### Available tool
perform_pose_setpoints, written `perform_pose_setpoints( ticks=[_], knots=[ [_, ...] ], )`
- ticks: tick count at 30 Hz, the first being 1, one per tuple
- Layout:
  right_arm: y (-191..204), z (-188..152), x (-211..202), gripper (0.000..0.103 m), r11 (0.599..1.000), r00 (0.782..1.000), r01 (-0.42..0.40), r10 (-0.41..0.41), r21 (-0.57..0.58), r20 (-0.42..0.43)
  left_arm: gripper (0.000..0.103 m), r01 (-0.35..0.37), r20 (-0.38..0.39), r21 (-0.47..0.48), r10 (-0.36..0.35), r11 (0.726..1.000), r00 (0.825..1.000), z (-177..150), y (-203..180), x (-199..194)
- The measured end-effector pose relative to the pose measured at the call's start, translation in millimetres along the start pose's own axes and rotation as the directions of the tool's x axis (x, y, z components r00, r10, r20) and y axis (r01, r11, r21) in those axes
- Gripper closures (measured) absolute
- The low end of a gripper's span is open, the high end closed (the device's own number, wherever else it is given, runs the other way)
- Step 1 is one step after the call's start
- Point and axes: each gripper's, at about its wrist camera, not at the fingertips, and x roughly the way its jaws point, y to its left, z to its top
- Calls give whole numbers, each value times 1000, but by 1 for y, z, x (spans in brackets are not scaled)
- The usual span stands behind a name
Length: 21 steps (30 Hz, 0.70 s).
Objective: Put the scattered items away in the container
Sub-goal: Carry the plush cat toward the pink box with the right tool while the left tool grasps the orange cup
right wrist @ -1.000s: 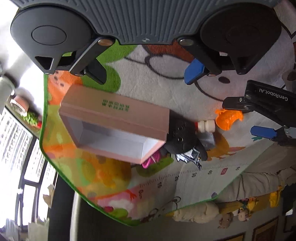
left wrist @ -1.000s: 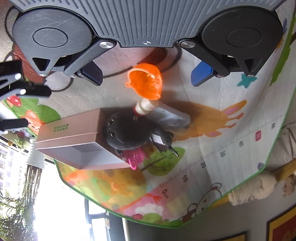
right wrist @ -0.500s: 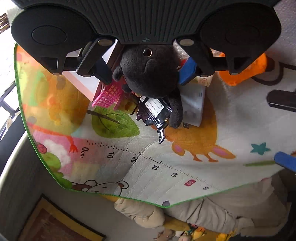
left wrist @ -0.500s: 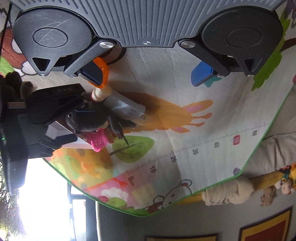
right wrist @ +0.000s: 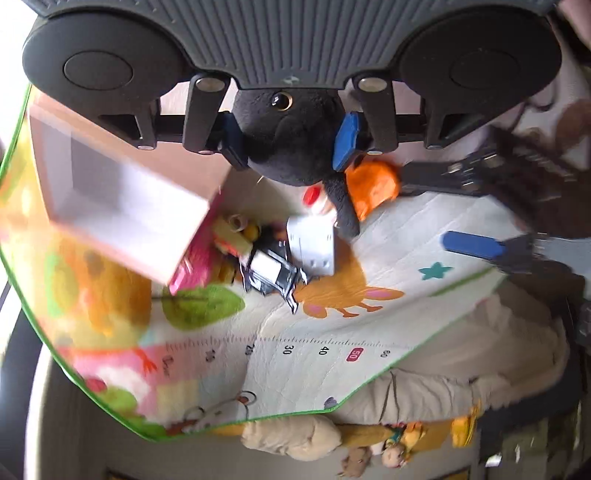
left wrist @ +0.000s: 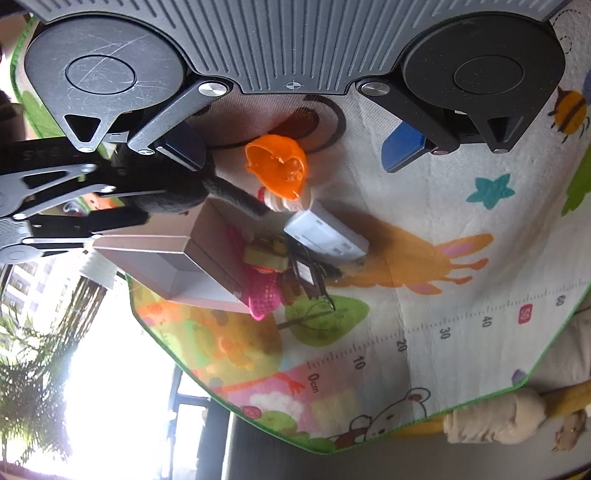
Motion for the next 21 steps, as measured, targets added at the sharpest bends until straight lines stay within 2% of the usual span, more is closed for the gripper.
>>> perform_pose_setpoints(
  ticks=[2, 3, 4, 6, 10, 14, 17, 21],
  knots=[
    [-8, -18, -17, 54, 999, 999, 38, -39, 31, 24, 0, -60, -37, 35, 61, 998, 997, 0, -13, 9],
    [-10, -26, -24, 45, 997, 997, 64, -66, 41, 43, 0, -79, -48, 49, 81, 996, 996, 1, -18, 13],
    [-13, -33, -30, 31, 994, 994, 91, -94, 57, 61, 0, -91, -55, 59, 94, 994, 994, 1, -22, 17],
    [-18, -46, -38, 21, 988, 988, 119, -127, 99, 85, 0, -106, -57, 71, 110, 992, 992, 3, -27, 24],
    [-26, -64, -41, 16, 982, 991, 80, -97, 169, 90, 0, -125, -55, 113, 131, 986, 990, 3, -34, 37],
    [-26, -74, -33, 13, 982, 995, 48, -63, 182, 79, 0, -134, -56, 167, 145, 977, 988, 5, -34, 46],
    [-25, -79, -27, 13, 980, 995, 48, -63, 195, 71, 0, -189, -25, 224, 199, 956, 980, 8, -30, 47],
    [-19, -82, -29, 6, 980, 992, 61, -81, 191, 96, 0, -249, 10, 254, 254, 935, 967, 11, -15, 40]
  ],
)
